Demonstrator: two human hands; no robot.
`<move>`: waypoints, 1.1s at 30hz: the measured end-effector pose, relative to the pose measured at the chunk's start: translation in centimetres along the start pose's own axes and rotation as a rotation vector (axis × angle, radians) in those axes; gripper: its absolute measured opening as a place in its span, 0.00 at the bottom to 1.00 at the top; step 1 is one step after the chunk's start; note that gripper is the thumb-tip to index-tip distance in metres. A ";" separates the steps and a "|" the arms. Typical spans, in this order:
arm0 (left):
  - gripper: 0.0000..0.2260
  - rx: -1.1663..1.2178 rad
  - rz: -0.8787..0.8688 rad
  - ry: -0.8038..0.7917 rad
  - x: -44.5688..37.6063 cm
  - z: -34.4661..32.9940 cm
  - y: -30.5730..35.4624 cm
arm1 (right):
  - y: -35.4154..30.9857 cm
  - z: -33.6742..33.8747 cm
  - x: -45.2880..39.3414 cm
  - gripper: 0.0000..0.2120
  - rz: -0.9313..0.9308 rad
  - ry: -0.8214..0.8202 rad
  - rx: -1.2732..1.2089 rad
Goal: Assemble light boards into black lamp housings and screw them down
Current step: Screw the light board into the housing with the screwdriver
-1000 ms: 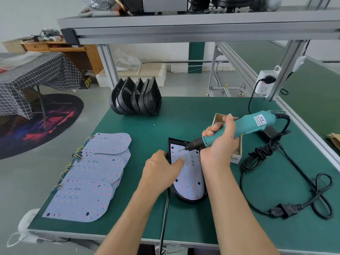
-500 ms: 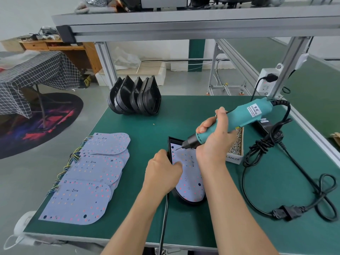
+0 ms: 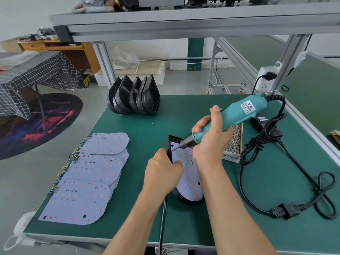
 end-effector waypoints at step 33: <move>0.09 -0.033 0.019 0.060 0.3 0.0 0.5 | -0.6 -1.6 1.2 0.07 0.033 -0.165 0.064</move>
Point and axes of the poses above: each hand's wrist, its own x-axis away from the middle knuckle, its own z-axis out of the back of the hand, y = z × x, the point moved 2 cm from there along -x, towards the middle knuckle, and after that the axes turned 12 degrees about -x, right-handed, at the moved point
